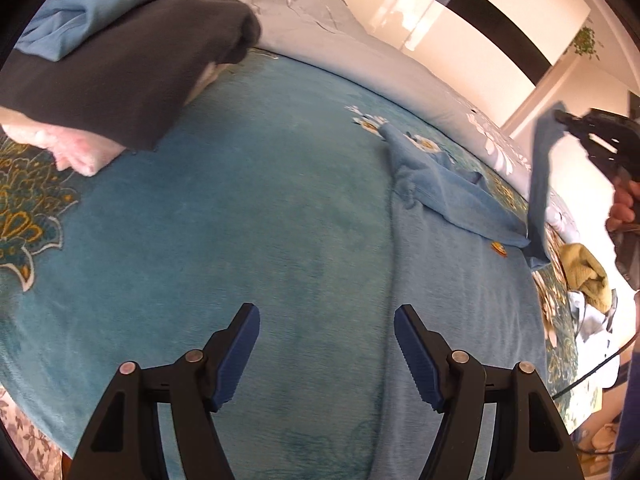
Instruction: Fold clothes
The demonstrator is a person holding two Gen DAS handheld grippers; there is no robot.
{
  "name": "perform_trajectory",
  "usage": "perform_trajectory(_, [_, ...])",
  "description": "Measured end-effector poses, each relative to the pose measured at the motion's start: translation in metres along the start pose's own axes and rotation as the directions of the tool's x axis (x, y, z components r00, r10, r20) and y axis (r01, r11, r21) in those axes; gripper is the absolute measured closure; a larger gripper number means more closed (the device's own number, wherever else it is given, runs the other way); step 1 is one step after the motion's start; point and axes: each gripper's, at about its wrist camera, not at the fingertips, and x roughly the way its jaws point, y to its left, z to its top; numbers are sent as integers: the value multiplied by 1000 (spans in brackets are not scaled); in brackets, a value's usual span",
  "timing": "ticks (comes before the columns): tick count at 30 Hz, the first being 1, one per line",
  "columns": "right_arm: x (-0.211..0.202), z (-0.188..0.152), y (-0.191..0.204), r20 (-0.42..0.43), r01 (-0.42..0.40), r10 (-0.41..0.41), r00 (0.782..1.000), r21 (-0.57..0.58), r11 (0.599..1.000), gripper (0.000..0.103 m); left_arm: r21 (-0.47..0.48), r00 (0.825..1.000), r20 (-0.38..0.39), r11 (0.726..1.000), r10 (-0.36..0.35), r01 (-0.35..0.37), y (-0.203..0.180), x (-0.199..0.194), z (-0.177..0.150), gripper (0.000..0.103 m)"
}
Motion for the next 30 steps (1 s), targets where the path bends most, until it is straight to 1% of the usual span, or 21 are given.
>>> perform_trajectory(3, [59,-37,28,-117,-33,29,993,-33,999,98,-18,1000,-3,1000,7,-7,9,2,1,29])
perform_trajectory(5, [94,-62,42,-192,-32,21,981,-57,998,98,-24,1000,-10,1000,9,-9,12,4,2,29])
perform_trajectory(7, [119,-81,46,-265,-30,10,964,-73,997,98,-25,1000,-17,1000,9,-9,14,6,1,29])
perform_trajectory(9, [129,-93,49,-306,-37,9,952,-88,995,98,-24,1000,-22,1000,9,-10,15,9,1,29])
perform_trajectory(10, [129,-96,52,-312,-44,11,950,-100,994,98,-24,1000,-25,1000,9,-10,15,10,0,29])
perform_trajectory(11, [130,-99,54,-319,-51,13,948,-112,992,95,-24,1000,-29,1000,9,-9,15,11,0,29])
perform_trajectory(12, [130,-101,56,-326,-58,15,945,-123,991,95,-24,999,-33,1000,9,-10,15,13,0,29])
perform_trajectory(13, [129,-102,58,-333,-80,32,942,-130,988,91,-24,999,-36,1000,8,-9,15,14,-1,29])
perform_trajectory(14, [128,-102,60,-342,-119,69,937,-126,985,86,-23,999,-38,1000,8,-9,13,15,-1,29])
perform_trajectory(15, [124,-102,59,-343,-151,101,934,-120,981,81,-21,999,-39,1000,7,-8,12,15,-1,29])
perform_trajectory(16, [119,-101,58,-339,-177,128,932,-115,978,69,-17,999,-40,1000,6,-6,11,16,-2,29])
perform_trajectory(17, [113,-100,57,-335,-202,155,929,-110,973,66,-14,999,-42,1000,4,-5,9,16,-2,29])
perform_trajectory(18, [105,-99,55,-324,-211,164,932,-115,971,66,-12,999,-44,1000,2,-2,8,16,-2,29])
perform_trajectory(19, [95,-98,49,-311,-201,155,938,-120,972,66,-10,999,-46,1000,-2,1,7,15,-3,29])
perform_trajectory(24, [23,-114,-23,-260,-82,81,962,8,997,65,4,998,-58,1000,-25,26,-2,12,-7,29])
perform_trajectory(27, [-28,-149,-72,-247,30,-14,969,62,998,64,30,996,-76,998,-46,48,-12,9,-13,29])
perform_trajectory(30, [-74,-194,-115,-269,108,-63,961,158,981,64,58,992,-110,996,-67,74,-23,9,-22,29])
